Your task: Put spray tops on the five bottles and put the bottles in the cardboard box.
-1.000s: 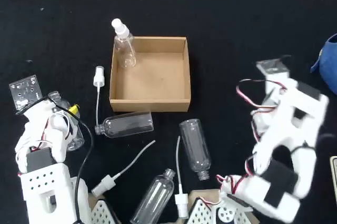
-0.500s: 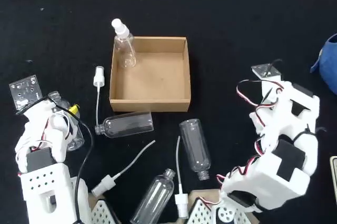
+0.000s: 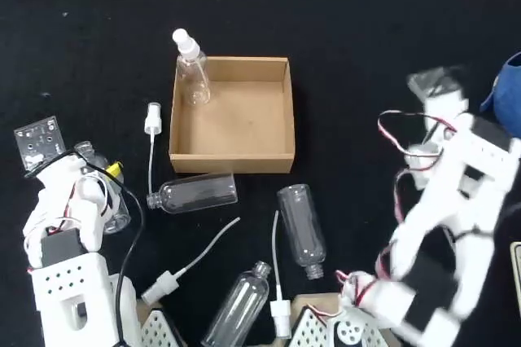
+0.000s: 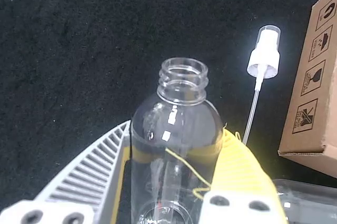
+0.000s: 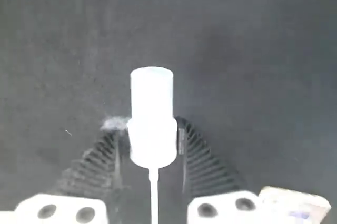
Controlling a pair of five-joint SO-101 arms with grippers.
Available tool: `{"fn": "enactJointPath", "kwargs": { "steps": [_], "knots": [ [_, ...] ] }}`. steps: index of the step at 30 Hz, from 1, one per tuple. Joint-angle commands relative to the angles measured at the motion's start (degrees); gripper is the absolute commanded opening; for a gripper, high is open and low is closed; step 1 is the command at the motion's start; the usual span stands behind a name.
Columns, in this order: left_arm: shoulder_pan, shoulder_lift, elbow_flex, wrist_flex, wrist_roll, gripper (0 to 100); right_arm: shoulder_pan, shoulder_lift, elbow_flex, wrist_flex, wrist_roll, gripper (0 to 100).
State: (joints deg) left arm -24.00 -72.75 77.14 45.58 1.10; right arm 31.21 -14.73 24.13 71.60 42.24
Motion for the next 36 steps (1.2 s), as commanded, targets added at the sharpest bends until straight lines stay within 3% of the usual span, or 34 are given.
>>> {"fn": "enactJointPath", "kwargs": {
  "steps": [1, 7, 13, 20, 25, 31, 36],
  "knots": [
    [0.22, -0.97, -1.27, -1.14, 0.44, 3, -7.91, -14.64, -5.76, 4.22, -10.64, 1.0],
    [3.91, -0.97, -0.57, -3.96, 0.44, 3, -24.88, -27.65, -11.30, 5.54, -30.24, 1.0],
    [9.54, -0.97, 1.54, -10.90, 0.44, 3, -40.88, -32.22, -12.18, -3.25, -41.49, 1.2],
    [21.05, -0.97, 10.07, -30.77, 0.44, 3, -51.87, -32.48, -12.18, -17.49, -48.53, 1.2],
    [23.34, -0.97, 18.24, -43.96, 0.44, 3, -57.67, -32.22, -10.95, -28.04, -51.34, 1.2],
    [23.25, -0.97, 19.74, -46.15, 0.53, 3, -62.95, -32.31, -5.41, -40.79, -51.34, 1.2],
    [20.70, -0.97, 19.65, -46.07, 0.44, 3, -63.30, -32.31, -3.91, -43.52, -51.34, 1.2]
  ]
}}
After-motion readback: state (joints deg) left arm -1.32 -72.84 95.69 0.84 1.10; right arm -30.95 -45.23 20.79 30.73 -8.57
